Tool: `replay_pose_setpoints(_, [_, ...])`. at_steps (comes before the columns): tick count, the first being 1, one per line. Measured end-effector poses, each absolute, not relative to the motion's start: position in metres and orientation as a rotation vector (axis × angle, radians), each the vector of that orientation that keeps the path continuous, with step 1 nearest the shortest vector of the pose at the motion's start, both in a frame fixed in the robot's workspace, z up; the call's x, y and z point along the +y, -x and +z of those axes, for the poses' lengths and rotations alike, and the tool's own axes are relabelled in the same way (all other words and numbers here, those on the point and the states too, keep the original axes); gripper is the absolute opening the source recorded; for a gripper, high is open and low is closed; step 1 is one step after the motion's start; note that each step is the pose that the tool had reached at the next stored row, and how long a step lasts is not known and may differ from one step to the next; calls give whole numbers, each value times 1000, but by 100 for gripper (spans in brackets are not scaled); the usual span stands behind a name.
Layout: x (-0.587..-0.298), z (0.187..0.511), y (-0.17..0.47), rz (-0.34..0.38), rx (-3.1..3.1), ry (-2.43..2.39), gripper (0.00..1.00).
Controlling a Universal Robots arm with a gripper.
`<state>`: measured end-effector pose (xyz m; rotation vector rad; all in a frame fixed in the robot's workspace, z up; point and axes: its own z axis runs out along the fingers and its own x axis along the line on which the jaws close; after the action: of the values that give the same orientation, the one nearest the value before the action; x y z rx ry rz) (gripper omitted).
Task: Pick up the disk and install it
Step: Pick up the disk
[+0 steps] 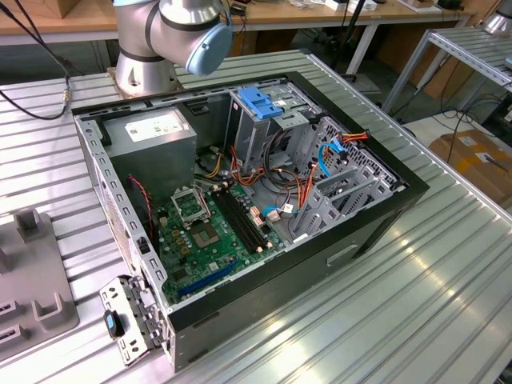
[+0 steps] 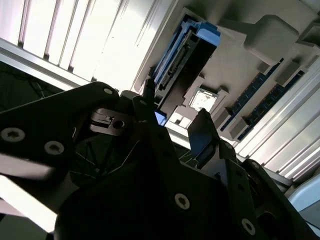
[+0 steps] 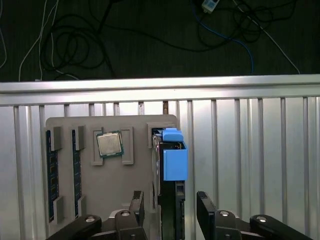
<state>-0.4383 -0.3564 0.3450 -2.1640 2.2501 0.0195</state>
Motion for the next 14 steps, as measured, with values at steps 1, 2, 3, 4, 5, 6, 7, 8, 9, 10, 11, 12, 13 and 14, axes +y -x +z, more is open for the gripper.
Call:
replay_pose_setpoints(1, [-356, 345, 438, 19, 2250, 2164, 54])
replay_pose_setpoints(2, [-356, 345, 438, 20, 2250, 2164, 54])
replay_pose_setpoints(3, [-356, 344, 438, 19, 2250, 2164, 54])
replay_pose_setpoints(4, [-356, 343, 438, 19, 2250, 2164, 54])
replay_pose_setpoints(5, [-356, 341, 438, 20, 2250, 2164, 54])
replay_pose_setpoints(6, [-356, 340, 438, 20, 2250, 2164, 54])
replay_pose_setpoints(7, [-356, 337, 438, 20, 2250, 2164, 54])
replay_pose_setpoints(8, [-356, 336, 438, 20, 2250, 2164, 54])
replay_pose_setpoints(9, [-356, 334, 438, 19, 2250, 2164, 54])
replay_pose_setpoints(10, [-356, 332, 438, 20, 2250, 2164, 54])
replay_pose_setpoints(11, [-356, 331, 438, 20, 2250, 2164, 54])
replay_pose_setpoints(12, [-356, 329, 438, 19, 2250, 2164, 54])
replay_pose_setpoints(13, [-356, 327, 438, 20, 2250, 2164, 54])
replay_pose_setpoints(14, [-356, 324, 438, 19, 2250, 2164, 54])
